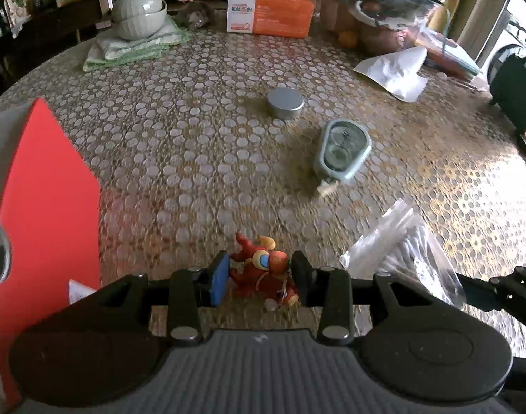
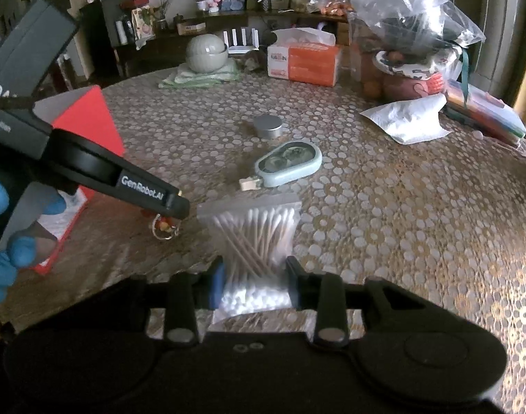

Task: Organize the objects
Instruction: 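Grasp the orange keychain with the left gripper while the right gripper grasps the cotton swab pack, then carry the keychain and cotton swab pack into the red shoebox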

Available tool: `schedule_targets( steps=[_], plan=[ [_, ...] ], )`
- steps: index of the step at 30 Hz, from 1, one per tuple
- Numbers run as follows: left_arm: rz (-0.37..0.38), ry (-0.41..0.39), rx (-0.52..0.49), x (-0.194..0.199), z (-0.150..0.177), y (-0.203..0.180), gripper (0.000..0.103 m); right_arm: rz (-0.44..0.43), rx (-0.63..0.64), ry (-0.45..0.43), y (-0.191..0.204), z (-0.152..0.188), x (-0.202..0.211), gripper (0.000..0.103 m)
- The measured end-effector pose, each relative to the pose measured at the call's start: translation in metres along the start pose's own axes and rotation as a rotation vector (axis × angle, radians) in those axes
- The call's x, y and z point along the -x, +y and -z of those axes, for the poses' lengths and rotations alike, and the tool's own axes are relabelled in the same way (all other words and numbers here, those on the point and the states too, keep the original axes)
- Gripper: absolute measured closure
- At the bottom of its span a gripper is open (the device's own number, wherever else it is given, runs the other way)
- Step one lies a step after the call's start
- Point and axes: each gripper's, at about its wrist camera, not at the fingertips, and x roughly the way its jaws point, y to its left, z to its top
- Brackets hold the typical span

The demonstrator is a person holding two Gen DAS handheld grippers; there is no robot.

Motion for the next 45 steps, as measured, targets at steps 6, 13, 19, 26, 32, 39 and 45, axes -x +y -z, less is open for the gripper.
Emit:
schedule_targets(
  steps=[6, 13, 19, 26, 32, 39, 45],
  plan=[
    [0.035, -0.009, 0.01, 0.023, 0.017, 0.0, 0.065, 0.013, 0.009, -0.01, 0.009, 0.009, 0.024, 0.068],
    [0.081, -0.043, 0.003, 0.059, 0.036, 0.002, 0.065, 0.019, 0.028, -0.029, 0.023, 0.016, 0.052, 0.068],
    [0.102, -0.062, -0.004, 0.086, 0.053, 0.011, 0.065, 0.033, 0.035, -0.033, 0.039, 0.021, 0.07, 0.068],
    [0.136, -0.112, -0.016, 0.123, 0.068, 0.03, 0.065, 0.013, 0.012, -0.046, 0.062, 0.021, 0.087, 0.068],
    [0.128, -0.143, -0.006, 0.145, 0.078, 0.056, 0.065, 0.001, 0.054, -0.061, 0.091, 0.012, 0.095, 0.068],
    [0.099, -0.173, 0.02, 0.166, 0.086, 0.092, 0.065, -0.04, 0.119, -0.08, 0.128, -0.002, 0.099, 0.068],
    [0.075, -0.202, 0.048, 0.184, 0.091, 0.123, 0.065, -0.063, 0.196, -0.101, 0.163, -0.016, 0.098, 0.068]
  ],
)
